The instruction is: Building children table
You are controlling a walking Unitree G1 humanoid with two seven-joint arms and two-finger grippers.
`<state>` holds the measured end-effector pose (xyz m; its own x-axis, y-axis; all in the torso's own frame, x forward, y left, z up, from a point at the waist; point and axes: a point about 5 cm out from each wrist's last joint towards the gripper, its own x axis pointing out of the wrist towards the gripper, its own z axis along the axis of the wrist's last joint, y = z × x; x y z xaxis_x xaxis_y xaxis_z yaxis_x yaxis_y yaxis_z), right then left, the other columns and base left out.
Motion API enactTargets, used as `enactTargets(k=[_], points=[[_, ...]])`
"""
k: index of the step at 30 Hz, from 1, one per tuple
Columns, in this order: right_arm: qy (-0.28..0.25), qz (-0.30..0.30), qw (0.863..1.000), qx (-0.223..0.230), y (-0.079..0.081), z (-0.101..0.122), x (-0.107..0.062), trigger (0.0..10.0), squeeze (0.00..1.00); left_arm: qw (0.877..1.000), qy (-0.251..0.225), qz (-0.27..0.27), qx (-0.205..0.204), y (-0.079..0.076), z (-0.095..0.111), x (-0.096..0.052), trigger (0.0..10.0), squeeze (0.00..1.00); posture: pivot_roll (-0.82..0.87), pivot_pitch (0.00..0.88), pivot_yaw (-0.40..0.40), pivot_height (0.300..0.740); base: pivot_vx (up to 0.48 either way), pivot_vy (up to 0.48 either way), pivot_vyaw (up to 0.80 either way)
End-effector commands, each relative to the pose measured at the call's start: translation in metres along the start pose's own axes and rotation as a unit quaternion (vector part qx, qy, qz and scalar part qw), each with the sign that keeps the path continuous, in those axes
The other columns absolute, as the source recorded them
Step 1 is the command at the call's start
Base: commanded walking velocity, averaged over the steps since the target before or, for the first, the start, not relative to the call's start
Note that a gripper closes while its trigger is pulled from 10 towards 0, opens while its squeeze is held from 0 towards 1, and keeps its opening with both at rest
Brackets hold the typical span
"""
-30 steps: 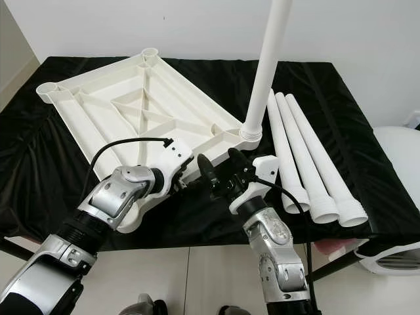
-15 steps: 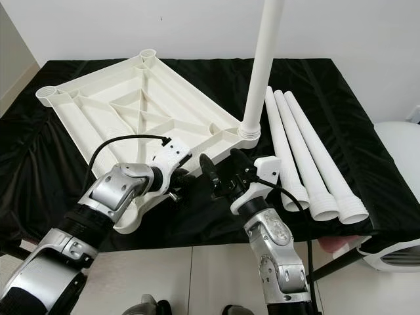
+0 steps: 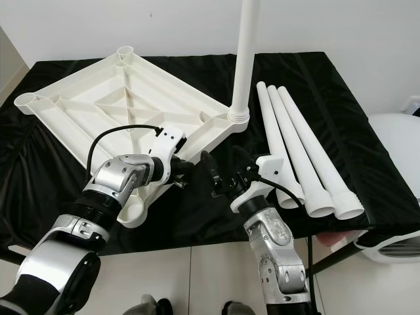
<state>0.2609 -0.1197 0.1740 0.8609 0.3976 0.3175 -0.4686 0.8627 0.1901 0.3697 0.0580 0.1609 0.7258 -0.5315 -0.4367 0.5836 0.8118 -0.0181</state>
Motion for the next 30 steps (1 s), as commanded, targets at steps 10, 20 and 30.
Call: enactTargets(k=[10,20,30], points=[[0.001,0.005,1.000,0.008,0.007,-0.001,0.002,10.0,0.00,0.970,-0.024,0.237,-0.055,0.027,0.005,0.004,10.0,0.16,-0.08,0.124,0.076,0.740,0.000,0.000,0.00],[0.002,0.002,1.000,0.005,0.005,-0.001,0.000,10.0,0.00,0.986,-0.110,0.124,-0.008,0.012,0.031,0.000,10.0,1.00,-0.08,0.126,0.067,0.740,0.000,0.000,0.00],[0.001,0.012,1.000,0.005,0.007,-0.001,0.001,10.0,0.00,0.971,-0.225,0.056,0.056,0.003,0.058,-0.024,10.0,0.00,-0.07,0.113,0.044,0.740,0.000,0.000,0.00]])
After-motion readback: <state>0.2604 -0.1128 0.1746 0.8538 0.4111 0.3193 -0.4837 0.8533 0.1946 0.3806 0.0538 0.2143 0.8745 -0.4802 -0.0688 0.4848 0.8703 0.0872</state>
